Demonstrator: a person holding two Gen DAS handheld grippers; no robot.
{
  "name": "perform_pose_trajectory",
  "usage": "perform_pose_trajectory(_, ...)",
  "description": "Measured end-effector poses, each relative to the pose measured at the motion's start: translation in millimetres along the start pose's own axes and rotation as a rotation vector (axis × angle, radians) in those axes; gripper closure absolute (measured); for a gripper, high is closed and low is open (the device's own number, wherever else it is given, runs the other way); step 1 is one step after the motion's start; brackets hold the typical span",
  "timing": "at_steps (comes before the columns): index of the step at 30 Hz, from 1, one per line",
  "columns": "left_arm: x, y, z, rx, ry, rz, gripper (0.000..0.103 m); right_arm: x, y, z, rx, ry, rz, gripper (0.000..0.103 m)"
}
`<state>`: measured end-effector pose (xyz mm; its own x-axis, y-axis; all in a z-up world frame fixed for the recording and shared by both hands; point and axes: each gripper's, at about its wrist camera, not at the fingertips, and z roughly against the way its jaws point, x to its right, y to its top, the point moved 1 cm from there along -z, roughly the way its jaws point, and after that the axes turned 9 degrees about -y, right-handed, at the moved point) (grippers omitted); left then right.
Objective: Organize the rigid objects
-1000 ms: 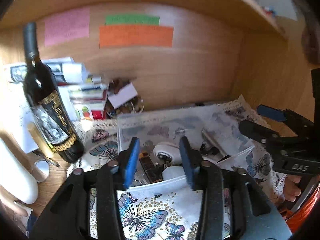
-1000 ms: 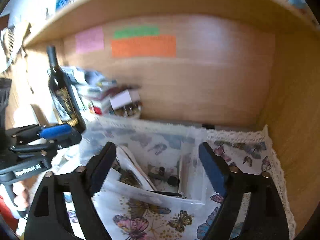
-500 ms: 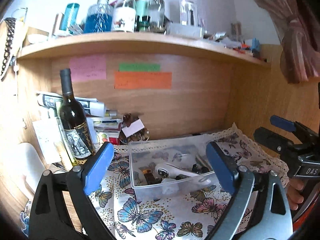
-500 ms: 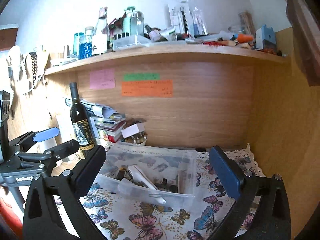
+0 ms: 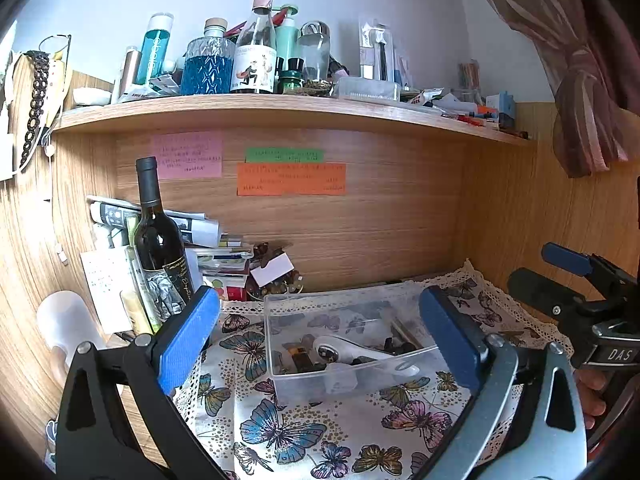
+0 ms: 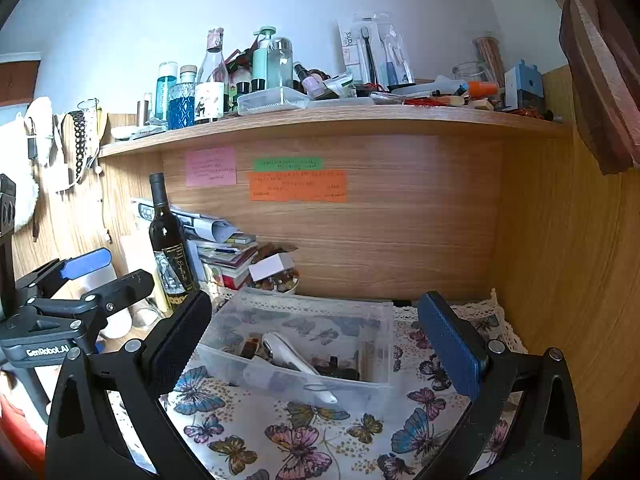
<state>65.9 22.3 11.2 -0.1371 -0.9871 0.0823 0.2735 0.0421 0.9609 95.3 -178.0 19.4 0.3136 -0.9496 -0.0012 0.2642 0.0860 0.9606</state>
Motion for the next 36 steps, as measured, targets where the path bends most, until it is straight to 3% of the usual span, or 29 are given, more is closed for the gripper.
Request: perform_pose_trajectory(36, -2.6, 0.8, -1.3, 0.007, 0.002, 0.013, 0.001, -3.5, 1.3, -2.8, 0.0, 0.017, 0.001, 0.0)
